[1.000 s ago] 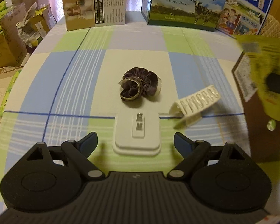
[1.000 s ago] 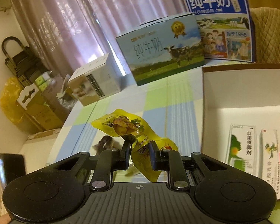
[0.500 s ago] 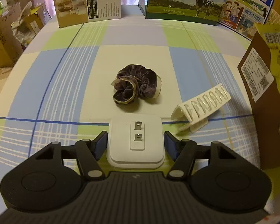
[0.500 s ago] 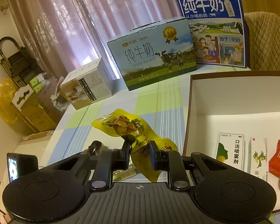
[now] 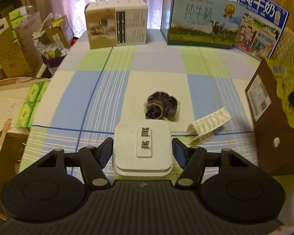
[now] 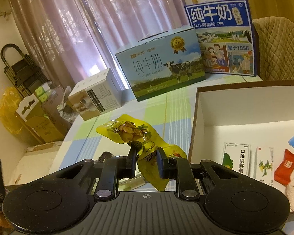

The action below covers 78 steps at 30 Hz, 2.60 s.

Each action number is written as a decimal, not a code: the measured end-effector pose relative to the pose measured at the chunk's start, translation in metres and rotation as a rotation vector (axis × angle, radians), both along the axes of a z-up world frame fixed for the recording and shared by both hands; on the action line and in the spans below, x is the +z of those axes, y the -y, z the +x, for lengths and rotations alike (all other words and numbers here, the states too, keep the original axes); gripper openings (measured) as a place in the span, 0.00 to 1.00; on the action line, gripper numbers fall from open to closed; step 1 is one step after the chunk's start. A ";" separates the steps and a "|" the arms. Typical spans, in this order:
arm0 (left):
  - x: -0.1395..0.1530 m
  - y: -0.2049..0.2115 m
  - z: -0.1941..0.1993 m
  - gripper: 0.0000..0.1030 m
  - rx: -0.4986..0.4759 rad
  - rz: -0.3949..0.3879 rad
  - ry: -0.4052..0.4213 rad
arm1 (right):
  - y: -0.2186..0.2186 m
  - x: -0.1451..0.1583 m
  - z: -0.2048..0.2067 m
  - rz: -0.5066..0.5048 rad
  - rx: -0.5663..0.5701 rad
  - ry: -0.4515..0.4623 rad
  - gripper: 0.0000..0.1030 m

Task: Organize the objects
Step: 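Carry both items into the brown box and open both tools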

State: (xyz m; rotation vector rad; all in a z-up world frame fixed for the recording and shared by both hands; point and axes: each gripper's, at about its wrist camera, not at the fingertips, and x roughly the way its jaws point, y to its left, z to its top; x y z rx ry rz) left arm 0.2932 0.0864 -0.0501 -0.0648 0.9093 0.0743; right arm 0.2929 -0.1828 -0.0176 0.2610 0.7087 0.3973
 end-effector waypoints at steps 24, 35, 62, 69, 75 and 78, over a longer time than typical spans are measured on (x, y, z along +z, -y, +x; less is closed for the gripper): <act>0.076 0.116 -0.017 0.59 -0.211 -0.061 0.100 | 0.117 0.040 -0.033 0.076 -0.179 0.040 0.00; 0.081 0.188 0.002 0.59 -0.345 -0.074 0.105 | 0.169 0.040 -0.035 0.049 -0.260 0.048 0.00; 0.037 0.324 0.074 0.59 -0.509 -0.018 0.023 | 0.240 -0.004 0.014 0.021 -0.370 -0.023 0.00; 0.024 0.339 0.088 0.59 -0.513 -0.014 -0.007 | 0.247 -0.008 0.024 0.014 -0.378 -0.041 0.00; 0.018 0.350 0.102 0.59 -0.517 -0.011 -0.018 | 0.250 -0.009 0.026 0.028 -0.377 -0.057 0.00; 0.016 0.349 0.107 0.60 -0.506 -0.005 -0.016 | 0.249 -0.010 0.026 0.025 -0.374 -0.062 0.00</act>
